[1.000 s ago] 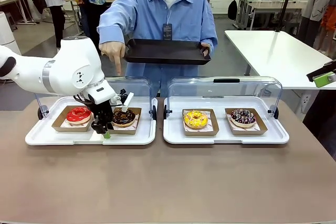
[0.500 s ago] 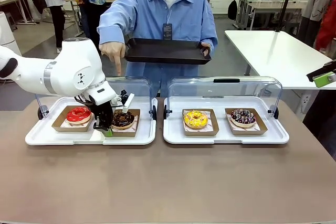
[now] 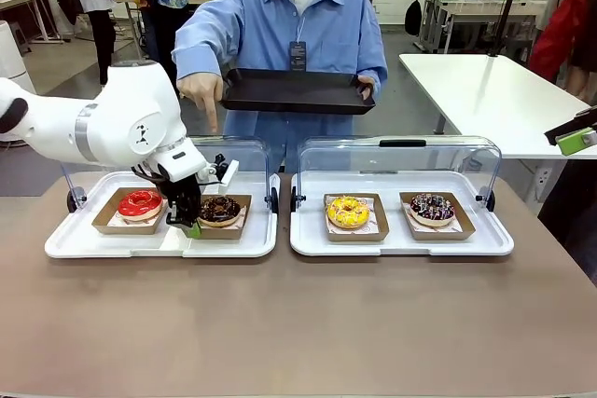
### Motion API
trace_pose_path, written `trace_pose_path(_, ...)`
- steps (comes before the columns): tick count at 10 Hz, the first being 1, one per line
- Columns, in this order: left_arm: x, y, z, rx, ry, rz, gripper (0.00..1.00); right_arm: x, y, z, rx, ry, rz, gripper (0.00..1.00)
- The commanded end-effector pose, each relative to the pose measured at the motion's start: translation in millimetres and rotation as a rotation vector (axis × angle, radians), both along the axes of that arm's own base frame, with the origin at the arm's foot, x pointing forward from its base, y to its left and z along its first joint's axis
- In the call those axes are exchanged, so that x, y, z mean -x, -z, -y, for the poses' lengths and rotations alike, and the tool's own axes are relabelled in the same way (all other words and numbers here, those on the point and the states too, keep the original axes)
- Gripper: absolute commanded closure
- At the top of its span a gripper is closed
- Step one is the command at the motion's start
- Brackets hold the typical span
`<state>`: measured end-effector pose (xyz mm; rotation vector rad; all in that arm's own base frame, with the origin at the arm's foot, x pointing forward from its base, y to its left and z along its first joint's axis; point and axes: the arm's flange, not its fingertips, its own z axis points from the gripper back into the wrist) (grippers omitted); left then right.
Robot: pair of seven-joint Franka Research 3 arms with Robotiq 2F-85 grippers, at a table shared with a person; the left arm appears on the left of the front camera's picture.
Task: Provide the desired donut to the person.
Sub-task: Pick up and lift the Paper togo box containing the Donut pointed at by the person.
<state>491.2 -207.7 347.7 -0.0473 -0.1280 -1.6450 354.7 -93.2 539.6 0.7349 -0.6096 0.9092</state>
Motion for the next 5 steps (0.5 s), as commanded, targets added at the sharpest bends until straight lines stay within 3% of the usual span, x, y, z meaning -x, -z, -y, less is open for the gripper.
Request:
trace_pose_path(1,25.3,-50.3,2.3,-0.043,-0.072,0.018,1.0,-0.3,-0.3,-1.5,0.003,0.004,-0.009,0.0)
trace_pose_path(5,90.5,-171.0,6.8,-0.021,-0.122,0.048,1.0,-0.3,-0.3,-1.5,0.003,0.004,-0.009,0.0)
